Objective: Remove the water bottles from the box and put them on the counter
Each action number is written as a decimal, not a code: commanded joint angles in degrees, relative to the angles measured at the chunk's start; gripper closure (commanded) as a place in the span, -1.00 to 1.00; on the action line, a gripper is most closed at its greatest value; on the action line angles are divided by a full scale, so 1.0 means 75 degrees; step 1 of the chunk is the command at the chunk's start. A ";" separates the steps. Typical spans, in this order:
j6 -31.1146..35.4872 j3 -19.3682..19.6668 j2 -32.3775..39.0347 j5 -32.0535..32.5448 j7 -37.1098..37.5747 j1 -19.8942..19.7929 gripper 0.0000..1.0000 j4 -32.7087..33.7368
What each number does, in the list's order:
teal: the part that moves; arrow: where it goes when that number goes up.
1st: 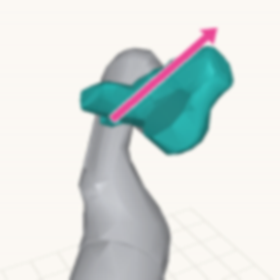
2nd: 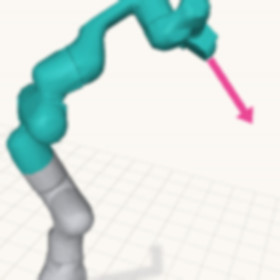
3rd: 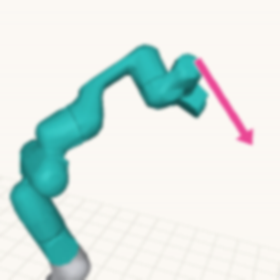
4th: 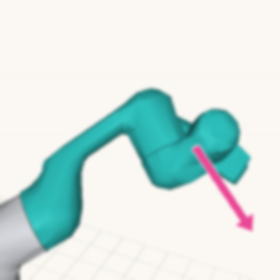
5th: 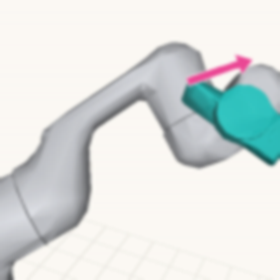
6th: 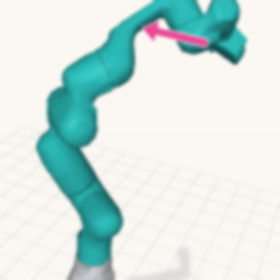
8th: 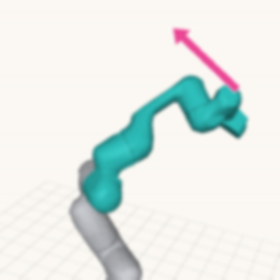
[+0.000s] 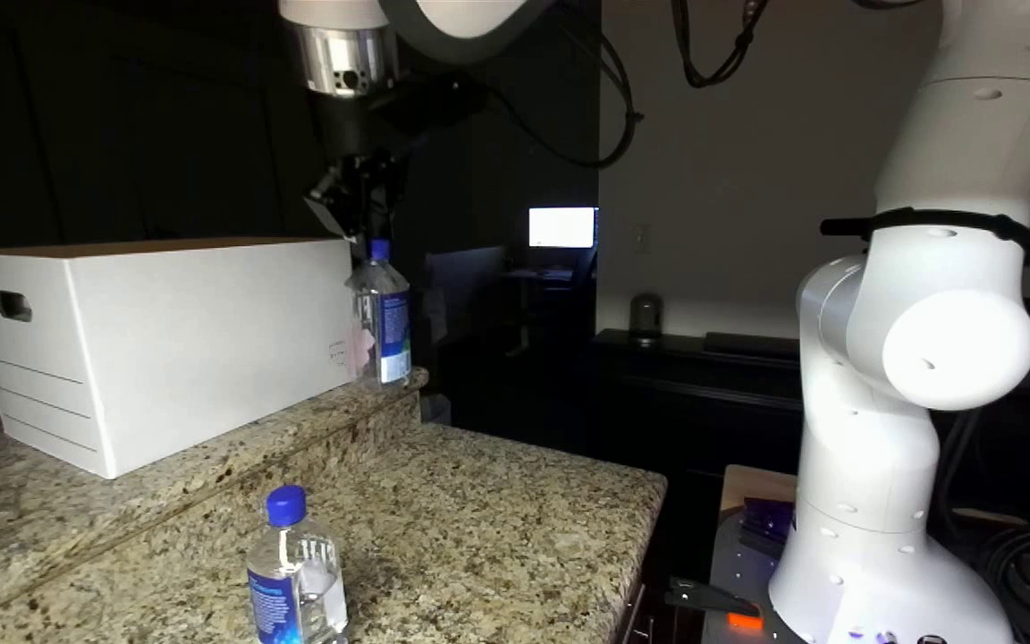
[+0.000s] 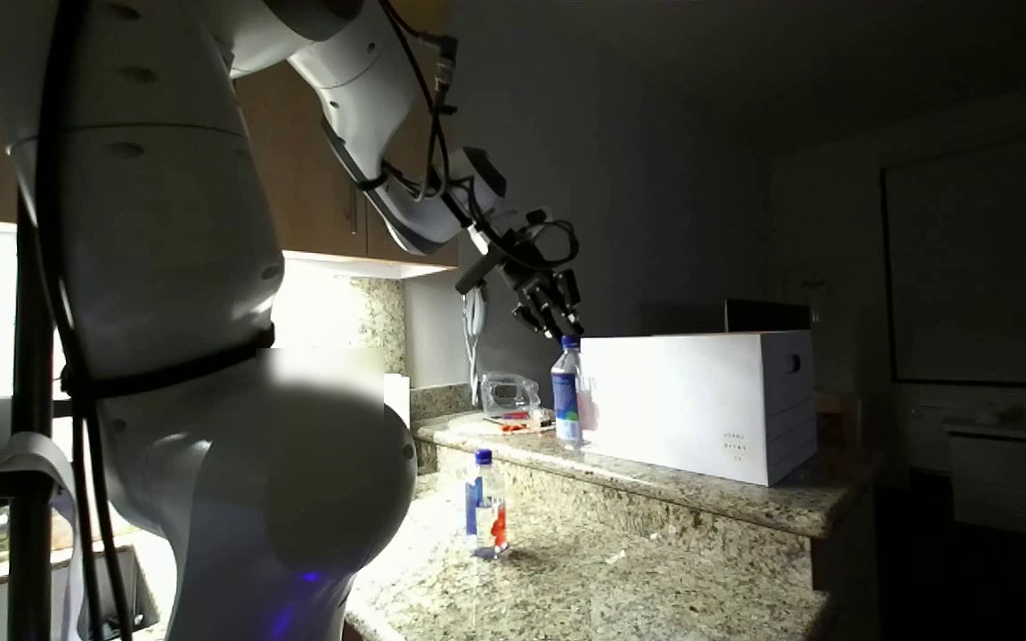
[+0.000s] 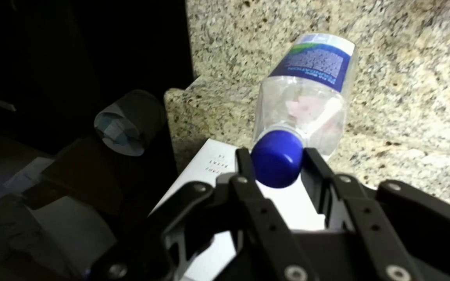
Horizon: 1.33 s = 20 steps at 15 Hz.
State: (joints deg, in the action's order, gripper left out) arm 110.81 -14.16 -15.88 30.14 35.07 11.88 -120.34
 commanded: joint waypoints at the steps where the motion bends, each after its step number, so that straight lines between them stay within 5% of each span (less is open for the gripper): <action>1: 0.0613 -0.0107 -0.0404 -0.0396 -0.0247 -0.0060 0.70 -0.1064; 11: 0.1764 -0.0937 -0.0132 0.0091 0.0445 0.0021 0.70 -0.2383; 16: 0.2191 -0.1473 -0.0232 0.1267 0.2184 0.0007 0.70 -0.2699; 20: 0.2317 -0.1541 -0.0113 0.1426 0.3096 0.0142 0.70 -0.2849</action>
State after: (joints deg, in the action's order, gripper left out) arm 126.18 -25.70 -16.10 39.20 53.51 12.33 -139.45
